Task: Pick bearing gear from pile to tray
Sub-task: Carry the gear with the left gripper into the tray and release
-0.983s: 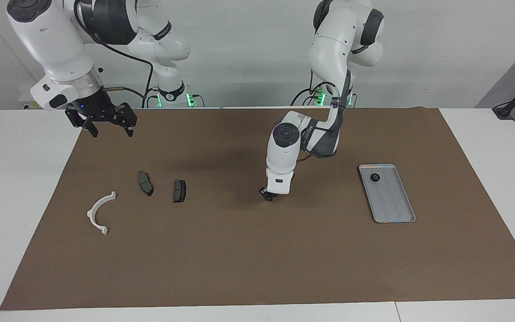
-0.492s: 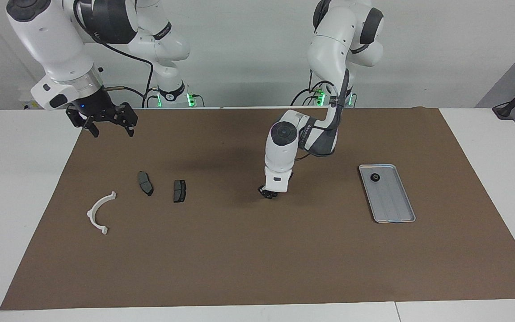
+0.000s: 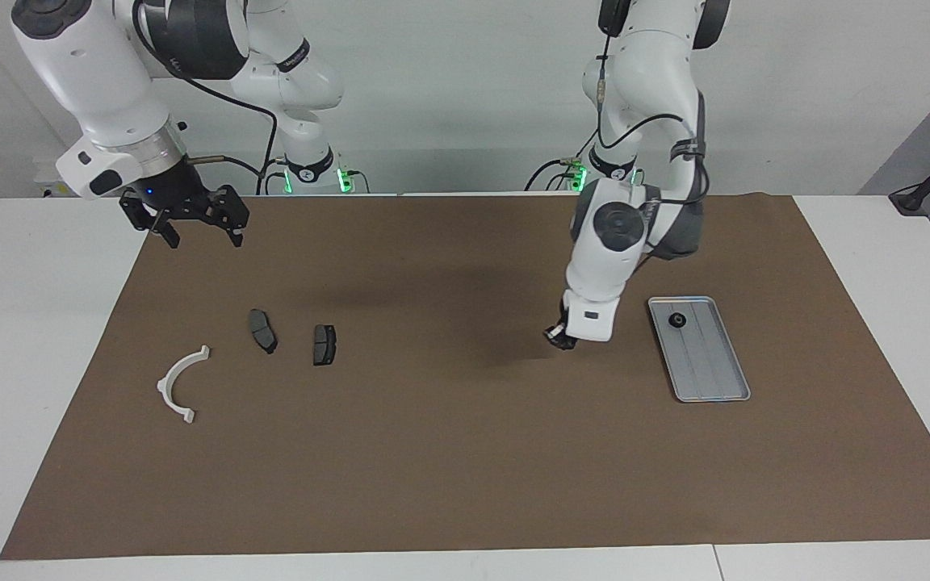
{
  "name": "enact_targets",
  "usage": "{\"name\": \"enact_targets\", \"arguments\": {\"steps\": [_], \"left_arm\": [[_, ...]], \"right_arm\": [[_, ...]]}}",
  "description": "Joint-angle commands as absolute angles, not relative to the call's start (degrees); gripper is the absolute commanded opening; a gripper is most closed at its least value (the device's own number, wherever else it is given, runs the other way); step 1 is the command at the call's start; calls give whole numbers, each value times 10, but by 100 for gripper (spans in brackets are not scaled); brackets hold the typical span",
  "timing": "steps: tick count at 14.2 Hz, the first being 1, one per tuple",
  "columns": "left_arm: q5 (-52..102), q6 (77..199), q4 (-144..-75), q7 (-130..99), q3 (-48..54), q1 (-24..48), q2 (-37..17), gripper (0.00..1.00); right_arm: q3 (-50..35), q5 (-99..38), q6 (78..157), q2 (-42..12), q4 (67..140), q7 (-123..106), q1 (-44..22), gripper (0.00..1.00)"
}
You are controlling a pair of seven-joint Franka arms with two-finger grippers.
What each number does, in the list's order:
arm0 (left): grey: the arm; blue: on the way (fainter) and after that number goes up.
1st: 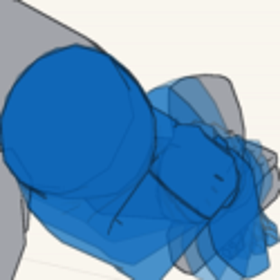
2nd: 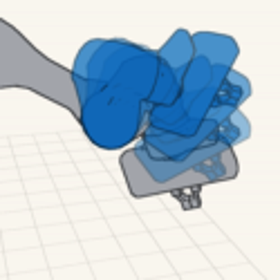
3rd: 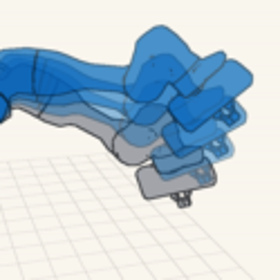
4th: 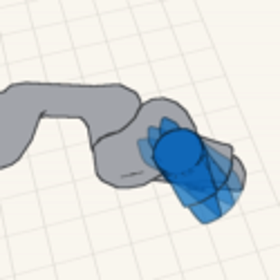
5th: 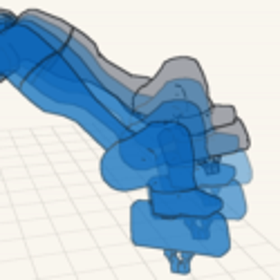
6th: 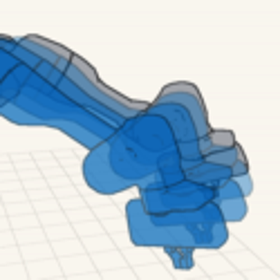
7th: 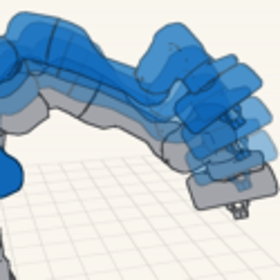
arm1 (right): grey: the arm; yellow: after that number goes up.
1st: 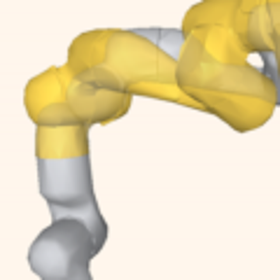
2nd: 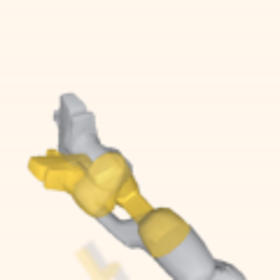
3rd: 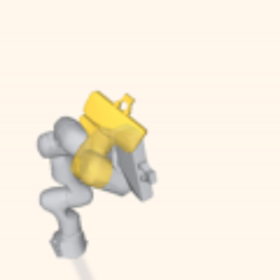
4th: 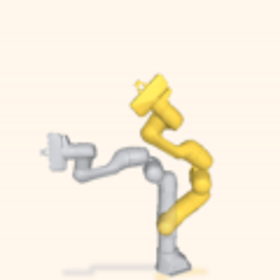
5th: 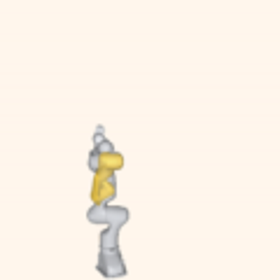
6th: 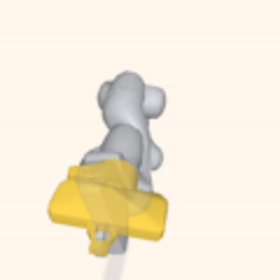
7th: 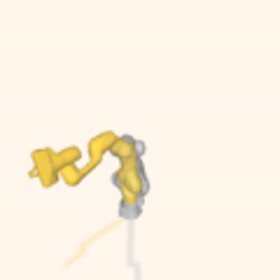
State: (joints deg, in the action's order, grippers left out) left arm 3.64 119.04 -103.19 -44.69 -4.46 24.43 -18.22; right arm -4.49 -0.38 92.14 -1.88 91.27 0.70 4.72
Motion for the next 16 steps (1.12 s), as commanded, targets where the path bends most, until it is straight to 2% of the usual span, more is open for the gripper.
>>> {"name": "enact_targets", "arguments": {"steps": [1, 6, 10, 16], "left_arm": [[36, 1204, -1121, -289, -38, 148, -115, 0], [36, 1255, -1147, -124, -36, 40, -114, 0], [37, 1319, -1163, -119, -36, 33, -139, 0], [37, 1359, -1201, -97, -38, 26, -143, 0]], "right_arm": [[-47, -14, 934, -3, 933, -5, 53, 100], [-47, -14, 931, -3, 933, -10, 52, 100], [-47, -13, 934, -3, 933, -11, 53, 100], [-47, -13, 940, -4, 933, -28, 55, 100]]}}
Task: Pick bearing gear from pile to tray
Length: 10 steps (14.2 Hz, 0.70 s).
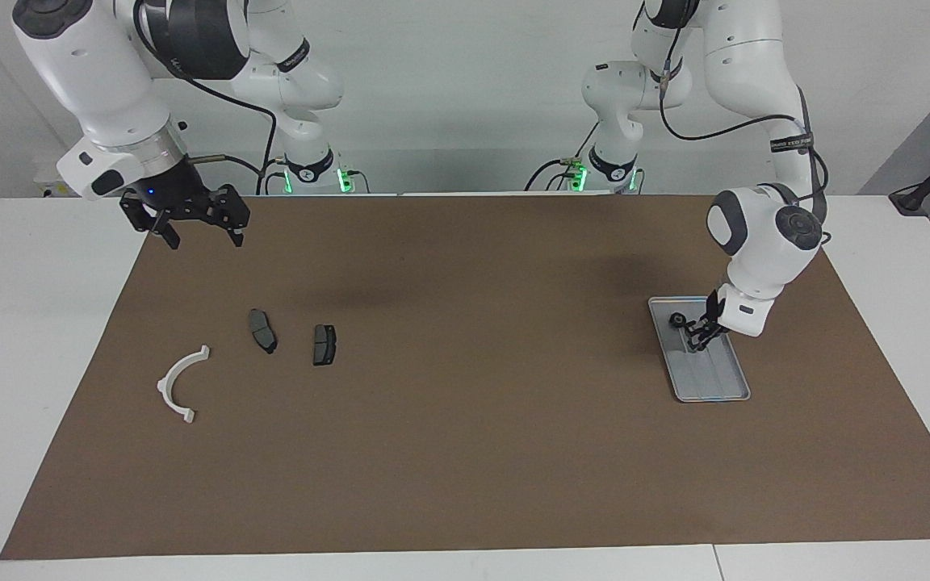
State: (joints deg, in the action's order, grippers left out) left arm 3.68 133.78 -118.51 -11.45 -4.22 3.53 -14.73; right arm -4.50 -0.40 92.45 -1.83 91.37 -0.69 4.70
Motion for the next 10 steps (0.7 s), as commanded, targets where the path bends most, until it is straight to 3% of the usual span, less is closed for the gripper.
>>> {"name": "enact_targets", "arguments": {"steps": [1, 7, 10], "left_arm": [[37, 1359, -1199, -95, -36, 24, -145, 0], [37, 1390, -1199, -87, -38, 22, -161, 0], [37, 1388, -1200, -88, -38, 23, -160, 13]], "right_arm": [[-47, -13, 940, -3, 933, -28, 56, 100], [-47, -13, 940, -3, 933, -33, 56, 100], [-46, -12, 940, -3, 933, -33, 56, 100]]}}
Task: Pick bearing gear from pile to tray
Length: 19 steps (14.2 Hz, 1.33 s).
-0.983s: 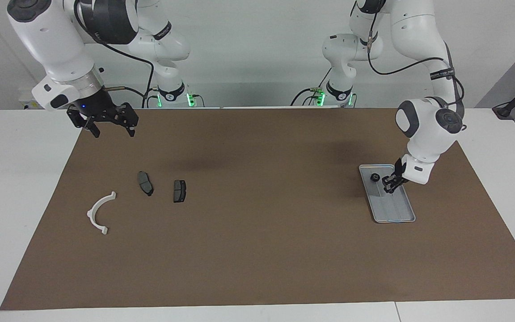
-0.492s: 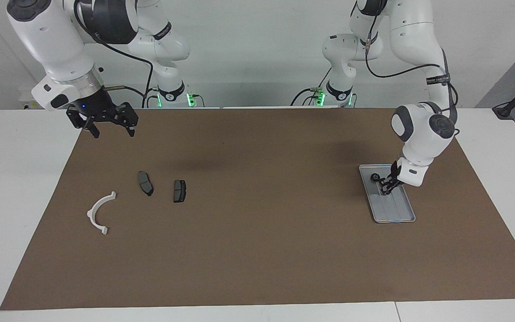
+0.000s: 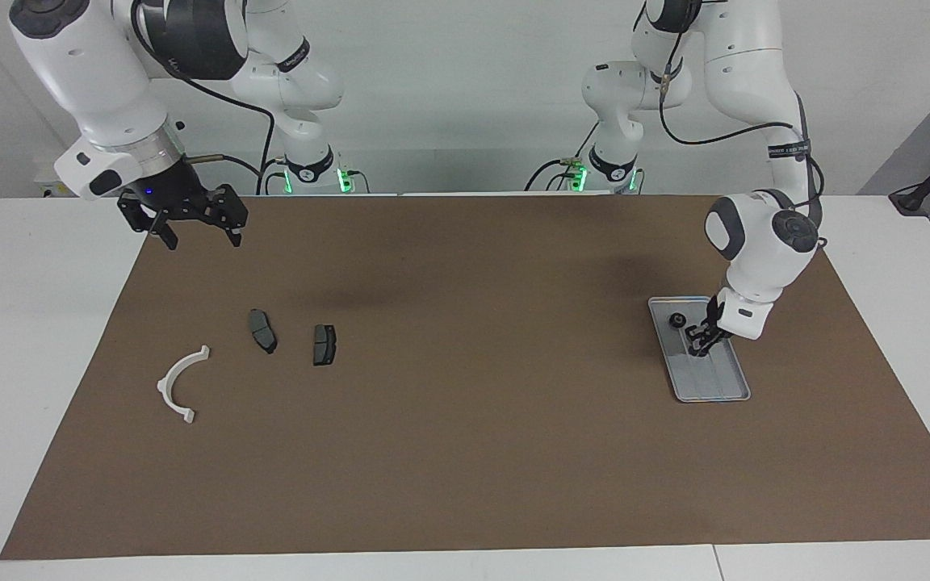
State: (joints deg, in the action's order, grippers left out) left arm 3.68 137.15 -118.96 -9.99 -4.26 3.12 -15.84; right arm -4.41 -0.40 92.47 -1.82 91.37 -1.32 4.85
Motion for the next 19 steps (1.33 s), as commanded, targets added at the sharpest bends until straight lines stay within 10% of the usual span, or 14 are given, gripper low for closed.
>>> {"name": "enact_targets", "arguments": {"steps": [1, 4, 19], "left_arm": [[37, 1388, -1200, -88, -38, 22, -160, 25], [37, 1379, -1192, -88, -38, 22, -160, 98], [29, 956, -980, -87, -40, -7, 9, 100]], "right_arm": [[-46, -13, 940, -3, 933, -33, 57, 100], [-46, -12, 940, -3, 933, -33, 57, 100], [-46, -12, 940, -3, 934, -33, 57, 100]]}}
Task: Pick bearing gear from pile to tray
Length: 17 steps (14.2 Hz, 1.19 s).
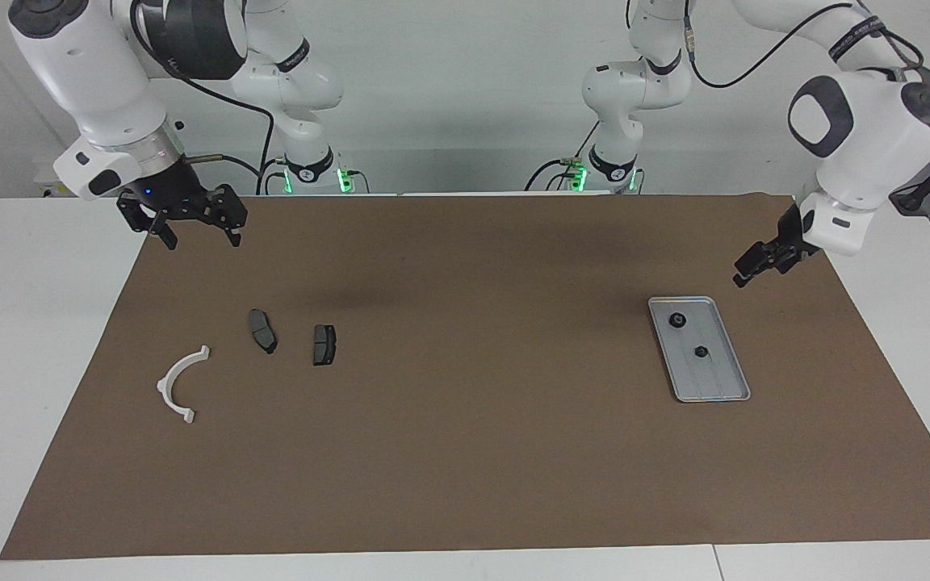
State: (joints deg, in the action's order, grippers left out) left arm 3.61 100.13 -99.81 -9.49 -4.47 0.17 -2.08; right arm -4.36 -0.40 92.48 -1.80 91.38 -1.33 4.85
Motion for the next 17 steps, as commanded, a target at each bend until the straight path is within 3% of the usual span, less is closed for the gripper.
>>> {"name": "enact_targets", "arguments": {"steps": [1, 10, 14, 17], "left_arm": [[29, 937, -980, -87, -40, -7, 27, 100], [30, 948, -1017, -90, -43, 1, 50, 100], [25, 955, -972, -79, -38, -1, 8, 100], [25, 948, -968, -74, -32, -7, 11, 100]], "right_arm": [[-46, -12, 940, -3, 933, -34, 57, 100], [-47, -13, 943, 0, 941, -33, 57, 100], [-47, -12, 943, 0, 941, -36, 58, 100], [-47, -12, 944, 0, 941, -35, 56, 100]]}}
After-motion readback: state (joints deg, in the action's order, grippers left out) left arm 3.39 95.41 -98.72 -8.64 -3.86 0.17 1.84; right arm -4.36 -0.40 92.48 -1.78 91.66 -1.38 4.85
